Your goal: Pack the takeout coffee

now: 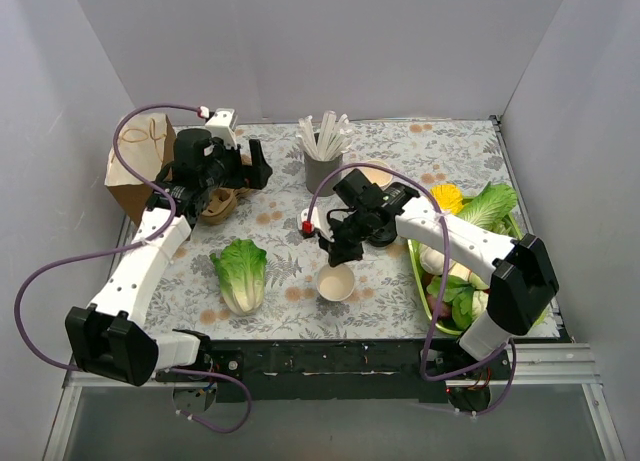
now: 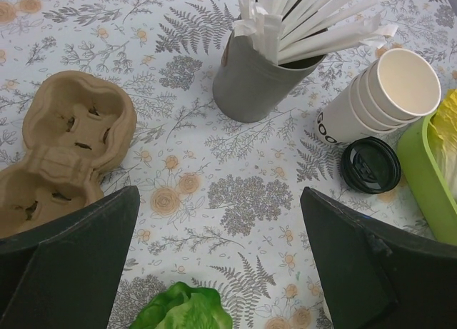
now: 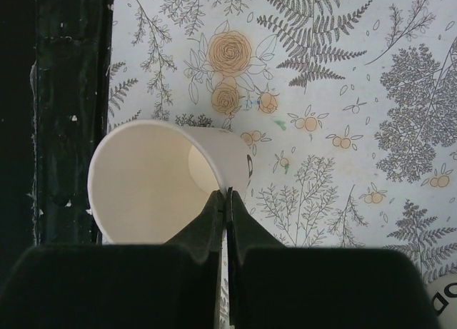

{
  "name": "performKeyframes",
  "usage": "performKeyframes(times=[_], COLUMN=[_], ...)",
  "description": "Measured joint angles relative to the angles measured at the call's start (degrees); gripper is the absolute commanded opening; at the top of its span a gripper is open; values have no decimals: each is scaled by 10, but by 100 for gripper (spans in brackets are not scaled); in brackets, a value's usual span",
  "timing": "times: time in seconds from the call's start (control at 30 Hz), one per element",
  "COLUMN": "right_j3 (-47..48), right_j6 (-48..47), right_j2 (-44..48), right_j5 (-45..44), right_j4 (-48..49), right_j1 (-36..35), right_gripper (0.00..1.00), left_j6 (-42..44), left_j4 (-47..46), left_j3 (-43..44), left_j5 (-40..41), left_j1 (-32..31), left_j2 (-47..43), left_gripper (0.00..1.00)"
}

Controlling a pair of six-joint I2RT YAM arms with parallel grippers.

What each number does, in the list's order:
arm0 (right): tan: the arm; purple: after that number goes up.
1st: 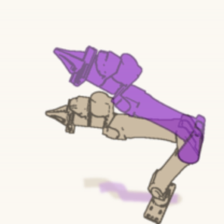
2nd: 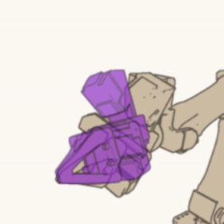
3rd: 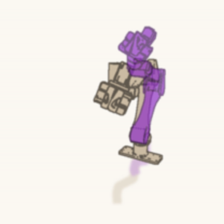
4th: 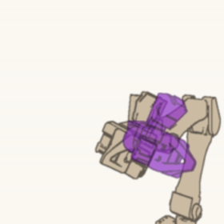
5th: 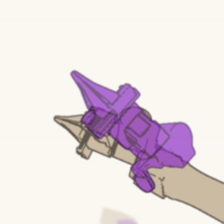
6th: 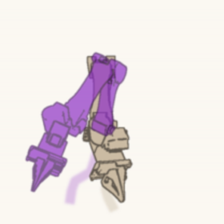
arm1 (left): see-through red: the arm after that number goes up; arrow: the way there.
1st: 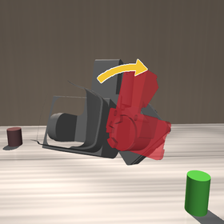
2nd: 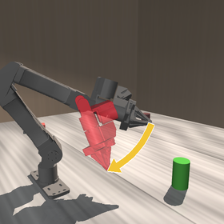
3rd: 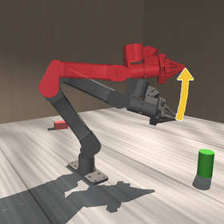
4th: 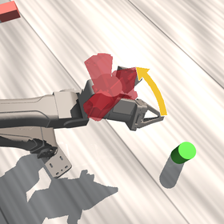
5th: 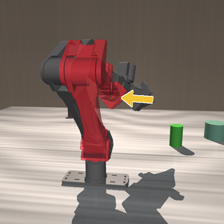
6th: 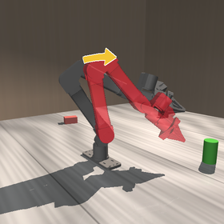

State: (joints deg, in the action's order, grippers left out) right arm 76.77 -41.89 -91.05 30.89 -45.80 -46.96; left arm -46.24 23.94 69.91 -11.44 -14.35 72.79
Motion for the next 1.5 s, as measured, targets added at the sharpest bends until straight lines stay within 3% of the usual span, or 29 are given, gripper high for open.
performKeyframes(times=[0.23,0.37,0.4,0.5,0.7,0.87,0.97,1.07,1.2,1.5], right_j3=[-30,-40,-43,-46,-46,-64,-73,-90,-123,-167], right_j6=[12,22,25,30,31,40,46,50,51,25], right_j2=[-14,-14,-14,-15,-7,63,113,138,128,72], right_j5=[-4,-7,-8,-13,-38,-56,-59,-65,-111,-213], right_j4=[61,87,92,96,97,83,75,64,65,115], right_j1=[-2,0,0,0,0,8,26,70,114,129], right_gripper=[3,18,29,42,55,53,44,41,41,36], left_j6=[2,1,1,1,0,0,0,-1,-4,-7], left_j4=[0,0,0,0,0,0,0,0,0,0], left_j3=[-14,-19,-19,-19,-18,-18,-18,-18,-18,-16], left_j5=[-3,-15,-18,-27,-40,-52,-61,-71,-82,-95], left_j1=[4,4,4,4,4,4,5,6,7,7], left_j2=[-19,-20,-20,-20,-20,-20,-20,-19,-14,5], left_gripper=[98,98,98,98,98,98,98,98,98,98])
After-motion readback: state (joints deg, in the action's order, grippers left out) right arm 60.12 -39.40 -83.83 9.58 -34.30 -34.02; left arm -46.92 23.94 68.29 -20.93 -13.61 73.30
